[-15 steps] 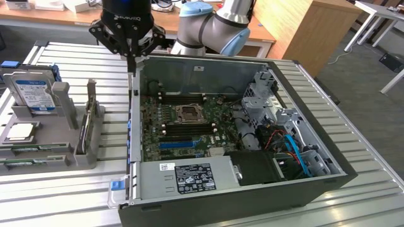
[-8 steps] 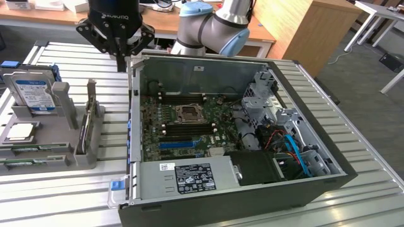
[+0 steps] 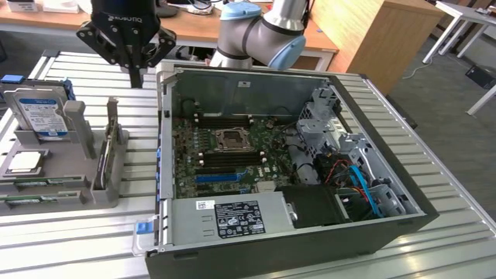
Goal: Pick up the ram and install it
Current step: 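Reach for the ram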
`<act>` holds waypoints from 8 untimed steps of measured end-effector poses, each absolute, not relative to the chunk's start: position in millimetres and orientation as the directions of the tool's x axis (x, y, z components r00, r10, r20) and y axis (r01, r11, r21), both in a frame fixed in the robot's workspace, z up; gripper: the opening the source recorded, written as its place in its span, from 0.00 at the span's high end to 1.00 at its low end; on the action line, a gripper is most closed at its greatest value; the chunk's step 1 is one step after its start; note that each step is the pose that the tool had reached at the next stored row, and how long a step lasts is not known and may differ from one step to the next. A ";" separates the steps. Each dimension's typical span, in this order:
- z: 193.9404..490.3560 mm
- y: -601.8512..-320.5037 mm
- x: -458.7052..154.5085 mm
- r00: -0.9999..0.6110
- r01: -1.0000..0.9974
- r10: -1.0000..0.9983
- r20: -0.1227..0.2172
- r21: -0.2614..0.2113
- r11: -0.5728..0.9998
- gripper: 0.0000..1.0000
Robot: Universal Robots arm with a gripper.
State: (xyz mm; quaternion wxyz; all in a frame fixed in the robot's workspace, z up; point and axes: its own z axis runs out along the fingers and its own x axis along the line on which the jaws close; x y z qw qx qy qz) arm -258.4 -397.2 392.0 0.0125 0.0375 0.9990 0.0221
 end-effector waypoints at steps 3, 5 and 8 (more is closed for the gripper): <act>391.7 -397.0 -266.2 -0.997 0.074 0.075 -0.023 0.045 0.996 0.89; 391.4 -396.7 -270.6 -0.997 0.074 0.075 -0.023 0.045 0.996 0.89; 391.0 -396.1 -277.7 -0.997 0.074 0.075 -0.023 0.045 0.996 0.89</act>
